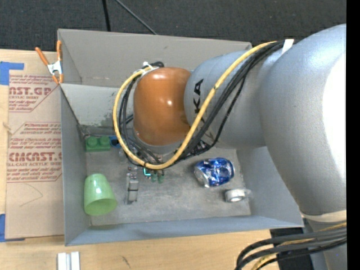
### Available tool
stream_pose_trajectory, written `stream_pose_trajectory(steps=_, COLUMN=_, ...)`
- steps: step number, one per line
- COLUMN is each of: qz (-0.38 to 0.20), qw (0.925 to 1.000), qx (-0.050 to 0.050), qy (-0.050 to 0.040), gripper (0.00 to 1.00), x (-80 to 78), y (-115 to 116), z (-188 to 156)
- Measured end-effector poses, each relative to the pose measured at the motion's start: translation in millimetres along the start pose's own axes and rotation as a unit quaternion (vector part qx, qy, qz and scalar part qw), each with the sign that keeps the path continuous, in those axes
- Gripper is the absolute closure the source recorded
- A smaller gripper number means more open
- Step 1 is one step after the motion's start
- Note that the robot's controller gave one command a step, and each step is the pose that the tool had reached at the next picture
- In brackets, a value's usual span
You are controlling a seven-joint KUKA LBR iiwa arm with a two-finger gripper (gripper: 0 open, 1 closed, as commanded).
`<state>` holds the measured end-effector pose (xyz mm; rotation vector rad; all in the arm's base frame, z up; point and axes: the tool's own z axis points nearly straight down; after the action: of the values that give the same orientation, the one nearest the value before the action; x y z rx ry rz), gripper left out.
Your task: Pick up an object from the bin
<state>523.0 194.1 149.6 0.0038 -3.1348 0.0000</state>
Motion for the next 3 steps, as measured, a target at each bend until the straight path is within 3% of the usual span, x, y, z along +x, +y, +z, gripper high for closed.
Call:
stream_pose_trajectory(steps=1, qz=-0.164, qw=0.9865, qx=0.0, qy=-0.0019, gripper=0.0, x=13.7, y=43, z=52)
stream_pose_trajectory(steps=2, qz=-0.161, qw=0.9869, qx=0.003, qy=-0.0069, gripper=1.0, x=8.0, y=38, z=46)
stream_pose_trajectory(steps=3, qz=-0.232, qw=0.9726, qx=0.0, qy=-0.007, gripper=1.0, x=37.3, y=3, z=17)
